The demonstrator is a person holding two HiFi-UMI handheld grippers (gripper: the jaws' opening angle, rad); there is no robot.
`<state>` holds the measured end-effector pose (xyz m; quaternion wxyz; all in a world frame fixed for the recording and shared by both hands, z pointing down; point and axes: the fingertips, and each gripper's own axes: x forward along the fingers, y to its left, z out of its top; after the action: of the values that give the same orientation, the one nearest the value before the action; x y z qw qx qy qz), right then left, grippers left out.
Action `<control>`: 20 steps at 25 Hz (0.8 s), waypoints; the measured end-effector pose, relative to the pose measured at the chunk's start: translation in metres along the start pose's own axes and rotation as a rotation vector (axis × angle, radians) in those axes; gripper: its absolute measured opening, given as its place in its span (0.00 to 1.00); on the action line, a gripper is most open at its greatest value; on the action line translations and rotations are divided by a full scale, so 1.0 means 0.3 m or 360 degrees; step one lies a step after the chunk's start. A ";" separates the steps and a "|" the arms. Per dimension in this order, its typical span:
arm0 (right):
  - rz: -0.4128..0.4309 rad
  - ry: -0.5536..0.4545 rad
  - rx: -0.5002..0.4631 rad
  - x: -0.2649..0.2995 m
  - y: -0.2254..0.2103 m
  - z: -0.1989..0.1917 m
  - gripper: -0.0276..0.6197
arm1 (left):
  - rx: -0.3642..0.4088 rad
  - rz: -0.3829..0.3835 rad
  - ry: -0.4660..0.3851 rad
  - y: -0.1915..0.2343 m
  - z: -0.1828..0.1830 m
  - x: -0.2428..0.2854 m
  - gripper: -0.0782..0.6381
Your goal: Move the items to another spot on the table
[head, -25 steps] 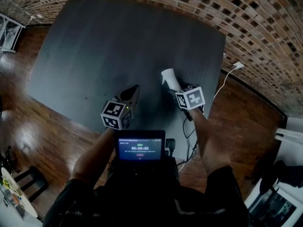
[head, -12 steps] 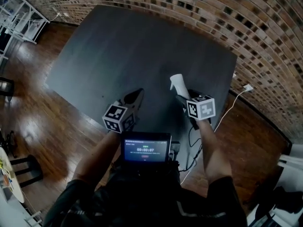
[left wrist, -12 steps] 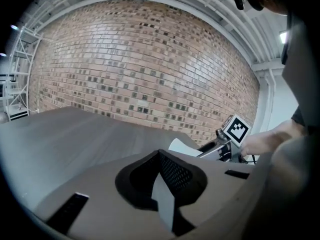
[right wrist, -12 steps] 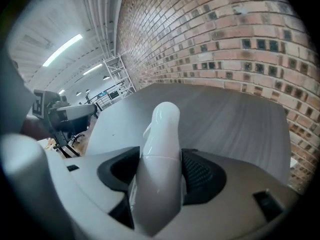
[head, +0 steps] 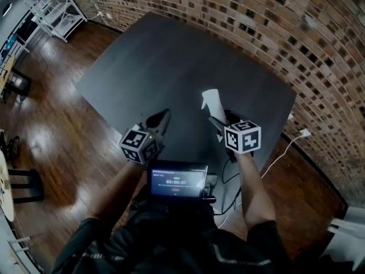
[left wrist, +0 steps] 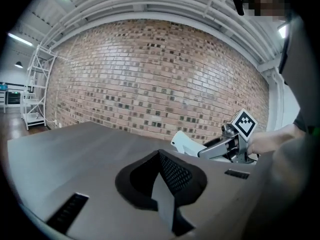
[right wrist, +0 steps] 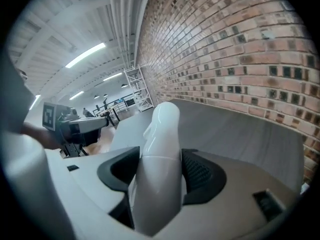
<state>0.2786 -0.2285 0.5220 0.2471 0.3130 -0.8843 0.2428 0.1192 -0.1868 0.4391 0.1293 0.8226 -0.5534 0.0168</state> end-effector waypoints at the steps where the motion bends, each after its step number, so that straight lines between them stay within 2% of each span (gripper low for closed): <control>1: 0.0016 0.0002 -0.0008 0.015 0.035 0.007 0.46 | 0.0000 0.0021 -0.0012 0.025 0.013 -0.026 0.10; 7: 0.0047 -0.0001 -0.0012 0.076 0.237 0.032 0.46 | -0.0021 0.0102 -0.0076 0.203 0.054 -0.179 0.10; 15: 0.0045 -0.0027 0.0011 0.172 0.600 0.043 0.46 | -0.0034 0.0044 -0.0128 0.456 0.081 -0.378 0.10; 20: 0.0093 -0.0031 -0.0050 0.312 0.867 0.098 0.46 | -0.0020 0.0040 -0.0176 0.662 0.114 -0.516 0.10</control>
<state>0.0314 -0.1078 0.4832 0.2361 0.2857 -0.8991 0.2330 -0.1262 -0.1249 0.4182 0.1033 0.8145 -0.5701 -0.0306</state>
